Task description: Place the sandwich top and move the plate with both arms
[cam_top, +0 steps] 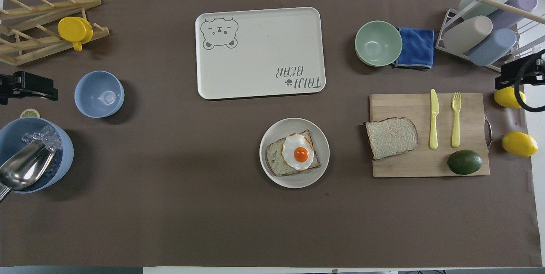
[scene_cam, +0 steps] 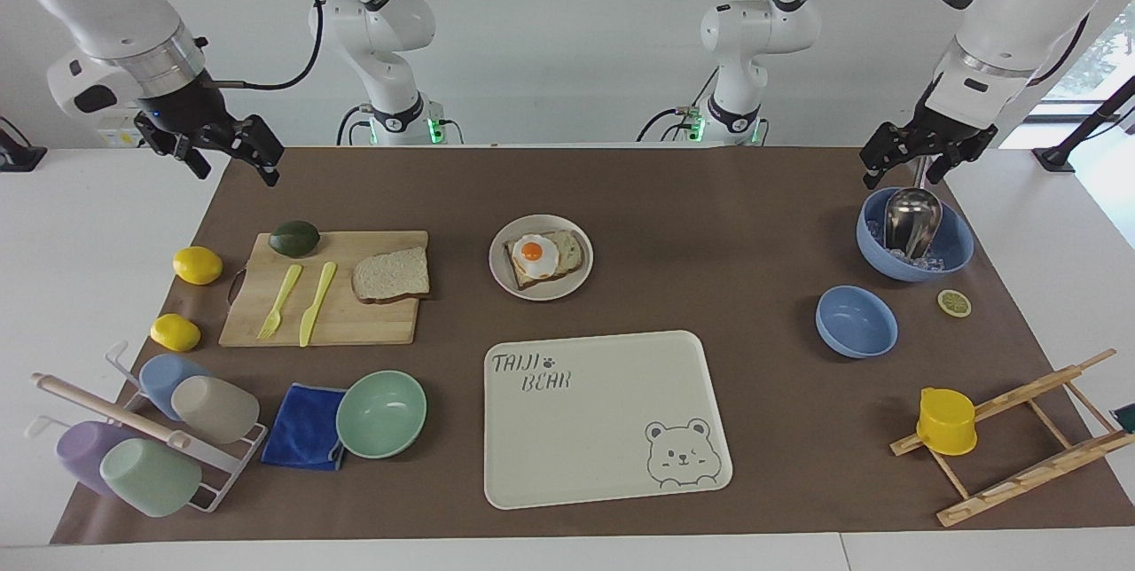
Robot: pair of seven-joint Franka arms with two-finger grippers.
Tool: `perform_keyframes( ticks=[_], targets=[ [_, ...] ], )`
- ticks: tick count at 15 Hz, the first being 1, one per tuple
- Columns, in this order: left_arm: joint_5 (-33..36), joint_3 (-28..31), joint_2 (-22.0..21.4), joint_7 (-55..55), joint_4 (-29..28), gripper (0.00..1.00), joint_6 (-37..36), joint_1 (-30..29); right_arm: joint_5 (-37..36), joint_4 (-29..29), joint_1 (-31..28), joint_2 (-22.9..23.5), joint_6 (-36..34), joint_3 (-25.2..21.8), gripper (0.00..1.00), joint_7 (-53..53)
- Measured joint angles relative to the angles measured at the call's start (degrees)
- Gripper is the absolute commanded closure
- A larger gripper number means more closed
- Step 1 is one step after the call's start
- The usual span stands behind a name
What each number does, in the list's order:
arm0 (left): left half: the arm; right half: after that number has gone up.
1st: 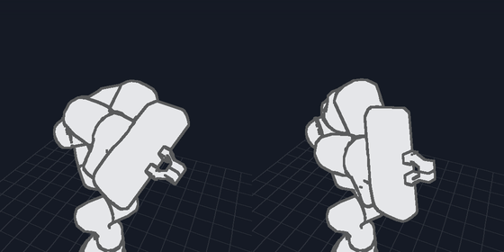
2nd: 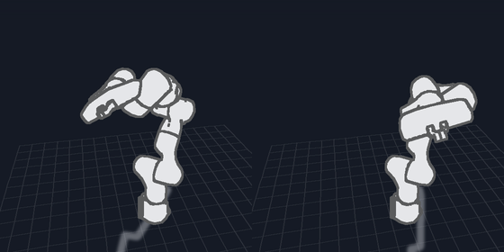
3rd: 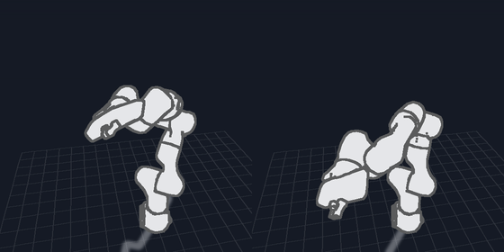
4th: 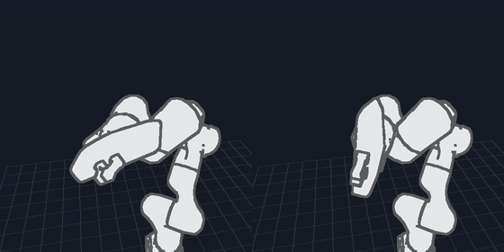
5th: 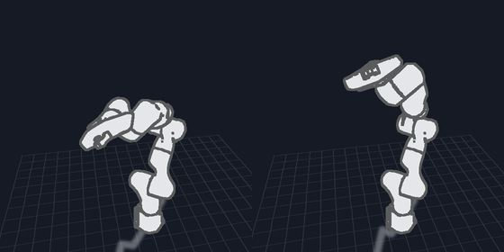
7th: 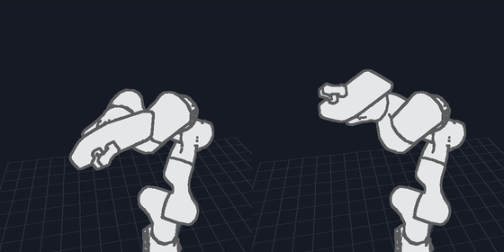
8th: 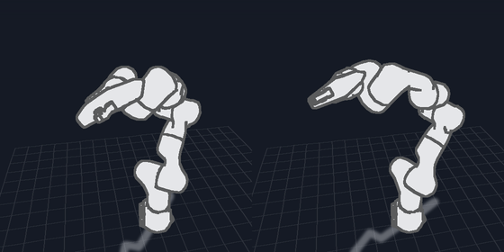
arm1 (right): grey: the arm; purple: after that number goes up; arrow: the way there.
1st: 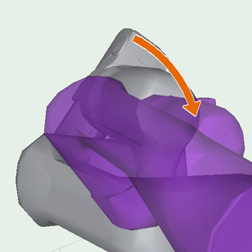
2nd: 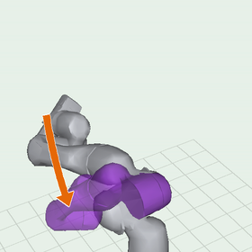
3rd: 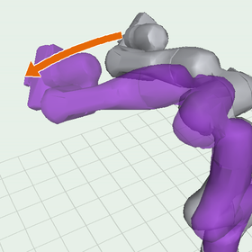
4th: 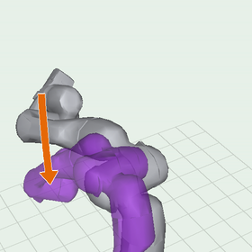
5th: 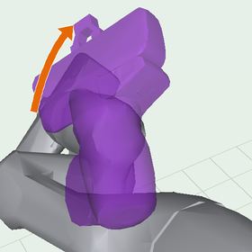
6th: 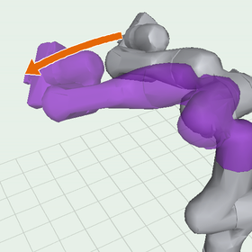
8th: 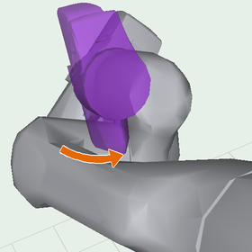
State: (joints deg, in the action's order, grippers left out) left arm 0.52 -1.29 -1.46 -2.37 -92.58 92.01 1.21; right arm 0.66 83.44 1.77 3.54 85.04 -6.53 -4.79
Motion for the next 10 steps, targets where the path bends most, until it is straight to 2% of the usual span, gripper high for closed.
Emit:
perform_keyframes(
  ticks=[10],
  targets=[
    [0.0,0.0,0.0,0.0,0.0,0.00,0.0,0.0,0.0,0.5,0.0,0.0,0.0,0.0,0.00,-0.2]
  ],
)
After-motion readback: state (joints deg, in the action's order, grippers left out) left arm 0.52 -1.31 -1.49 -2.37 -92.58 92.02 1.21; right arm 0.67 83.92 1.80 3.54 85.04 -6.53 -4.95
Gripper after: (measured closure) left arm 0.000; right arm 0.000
